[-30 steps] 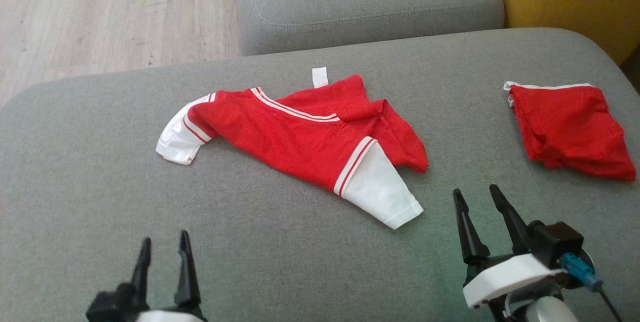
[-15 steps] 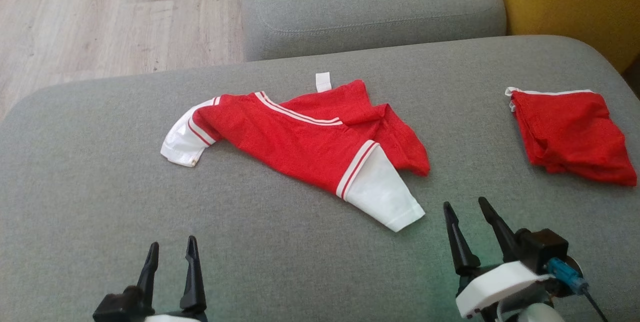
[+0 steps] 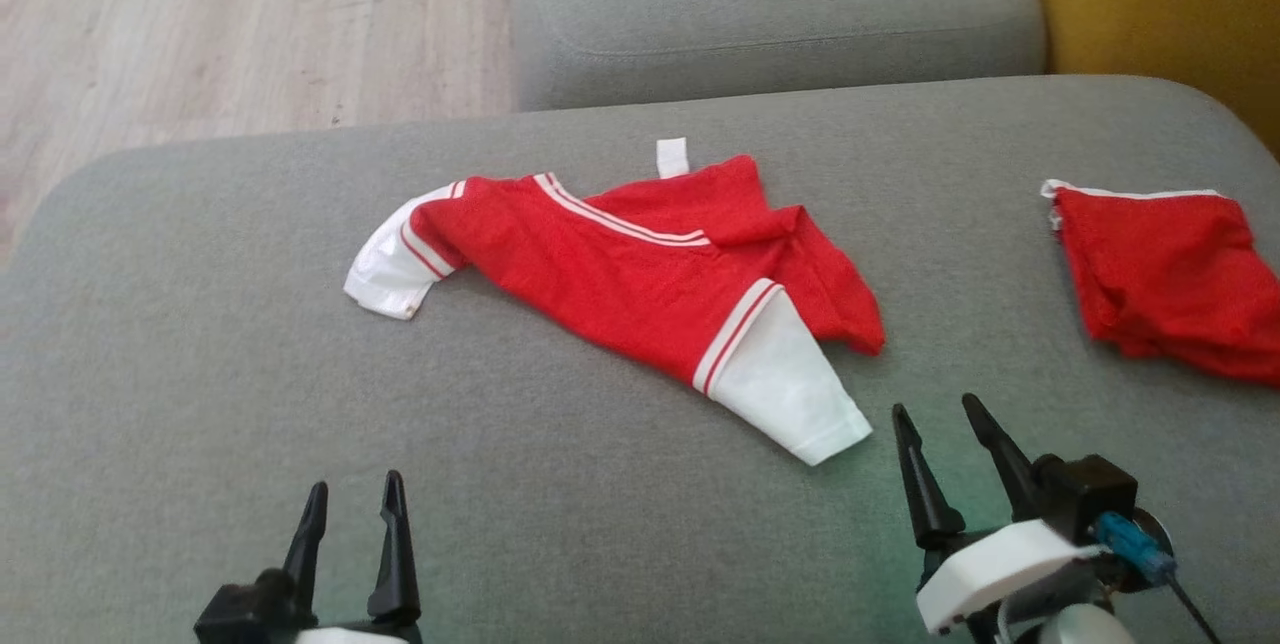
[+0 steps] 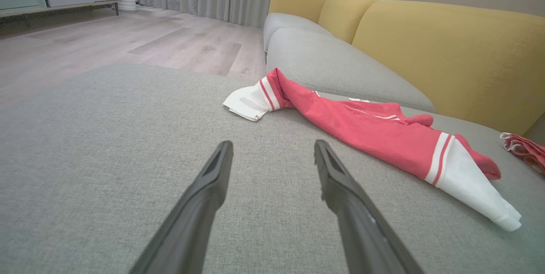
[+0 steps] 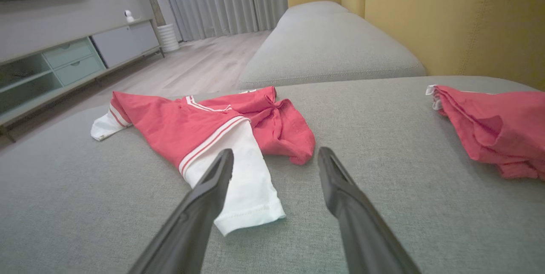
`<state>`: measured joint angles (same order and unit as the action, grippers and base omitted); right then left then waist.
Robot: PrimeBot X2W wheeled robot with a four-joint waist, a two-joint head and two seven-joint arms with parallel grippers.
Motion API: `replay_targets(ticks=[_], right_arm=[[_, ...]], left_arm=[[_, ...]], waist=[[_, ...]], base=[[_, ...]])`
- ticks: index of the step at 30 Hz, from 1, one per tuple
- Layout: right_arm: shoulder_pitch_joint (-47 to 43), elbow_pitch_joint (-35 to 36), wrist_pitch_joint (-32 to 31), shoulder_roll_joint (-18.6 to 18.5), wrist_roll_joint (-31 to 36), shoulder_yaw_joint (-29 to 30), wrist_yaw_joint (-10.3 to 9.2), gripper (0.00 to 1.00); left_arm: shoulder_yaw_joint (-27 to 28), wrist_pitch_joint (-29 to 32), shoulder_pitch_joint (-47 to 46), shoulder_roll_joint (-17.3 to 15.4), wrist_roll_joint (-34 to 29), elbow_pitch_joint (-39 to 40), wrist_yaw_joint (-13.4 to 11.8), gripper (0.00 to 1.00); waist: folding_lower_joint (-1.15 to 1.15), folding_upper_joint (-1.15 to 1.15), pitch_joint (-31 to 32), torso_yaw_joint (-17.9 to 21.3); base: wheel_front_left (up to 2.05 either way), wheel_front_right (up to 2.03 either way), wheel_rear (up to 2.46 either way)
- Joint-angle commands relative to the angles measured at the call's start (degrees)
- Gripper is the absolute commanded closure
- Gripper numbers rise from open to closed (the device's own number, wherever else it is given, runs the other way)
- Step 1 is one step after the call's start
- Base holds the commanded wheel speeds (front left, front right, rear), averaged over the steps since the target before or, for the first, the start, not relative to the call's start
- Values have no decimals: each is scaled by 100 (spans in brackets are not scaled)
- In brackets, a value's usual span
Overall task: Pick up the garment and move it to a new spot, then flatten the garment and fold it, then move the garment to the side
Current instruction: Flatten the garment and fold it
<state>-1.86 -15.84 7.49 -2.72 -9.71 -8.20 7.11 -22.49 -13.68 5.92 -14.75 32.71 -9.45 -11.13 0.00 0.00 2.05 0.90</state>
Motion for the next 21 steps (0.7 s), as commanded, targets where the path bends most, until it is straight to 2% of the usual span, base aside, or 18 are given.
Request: replay_targets(ticks=[1, 6, 11, 21], right_arm=[[279, 182, -53, -16, 84, -86, 37, 0], [603, 149, -307, -16, 352, 5, 37, 0], [1317, -96, -610, -16, 719, 154, 37, 0], [2204, -1421, -893, -146, 1040, 584, 37, 0]], left_arm=[[149, -11, -355, -60, -13, 135, -13, 0], [67, 7, -429, -36, -53, 122, -1, 0], [-25, 11, -608, 26, -108, 121, 24, 0], [-54, -56, -845, 155, -138, -47, 108, 0]], waist=[[0, 0, -48, -101], [0, 0, -171, -442], [0, 0, -509, -999], [0, 0, -920, -1642]], base=[[0, 0, 0], [0, 0, 0], [0, 0, 0], [0, 0, 0]])
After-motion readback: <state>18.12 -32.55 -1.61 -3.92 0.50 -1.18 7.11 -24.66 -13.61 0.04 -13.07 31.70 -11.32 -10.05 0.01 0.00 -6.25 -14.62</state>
